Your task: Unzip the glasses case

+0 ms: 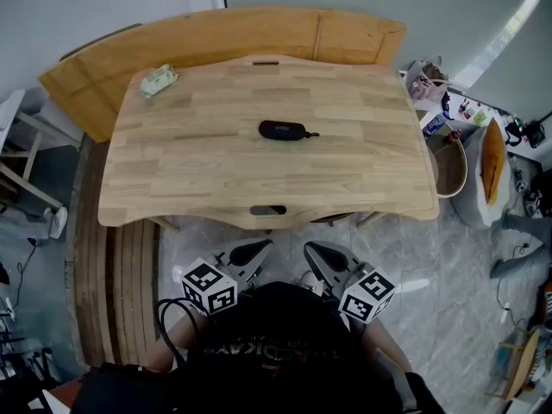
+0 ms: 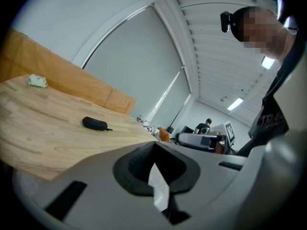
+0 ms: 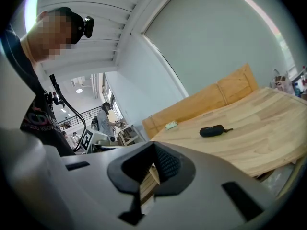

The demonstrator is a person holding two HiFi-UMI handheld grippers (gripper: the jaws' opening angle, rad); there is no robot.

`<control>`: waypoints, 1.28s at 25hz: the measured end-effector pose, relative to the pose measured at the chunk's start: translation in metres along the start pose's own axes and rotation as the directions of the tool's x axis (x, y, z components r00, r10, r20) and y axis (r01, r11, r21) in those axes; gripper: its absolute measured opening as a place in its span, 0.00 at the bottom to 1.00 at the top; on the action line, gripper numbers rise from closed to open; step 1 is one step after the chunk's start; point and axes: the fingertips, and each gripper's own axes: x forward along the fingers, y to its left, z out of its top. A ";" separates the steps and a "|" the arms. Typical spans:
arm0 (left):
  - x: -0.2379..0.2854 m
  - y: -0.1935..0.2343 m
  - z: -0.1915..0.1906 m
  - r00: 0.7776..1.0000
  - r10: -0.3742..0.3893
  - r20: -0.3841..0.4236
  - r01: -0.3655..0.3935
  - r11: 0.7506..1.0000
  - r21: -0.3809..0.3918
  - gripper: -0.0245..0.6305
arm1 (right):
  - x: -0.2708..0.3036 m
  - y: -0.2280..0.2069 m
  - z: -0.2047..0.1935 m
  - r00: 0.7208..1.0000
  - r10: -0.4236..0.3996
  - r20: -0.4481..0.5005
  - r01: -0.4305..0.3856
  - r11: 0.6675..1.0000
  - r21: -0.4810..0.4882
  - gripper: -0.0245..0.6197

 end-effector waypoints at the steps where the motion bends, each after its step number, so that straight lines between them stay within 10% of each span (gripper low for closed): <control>1: -0.002 0.002 0.000 1.000 0.002 0.001 -0.002 1.000 -0.002 0.04 | 0.002 0.001 0.000 1.000 -0.002 -0.001 0.002 1.000 -0.002 0.06; 32: -0.084 0.066 -0.009 1.000 -0.006 -0.009 0.006 1.000 -0.018 0.04 | 0.073 0.033 -0.018 0.994 -0.109 0.007 0.109 0.994 0.009 0.06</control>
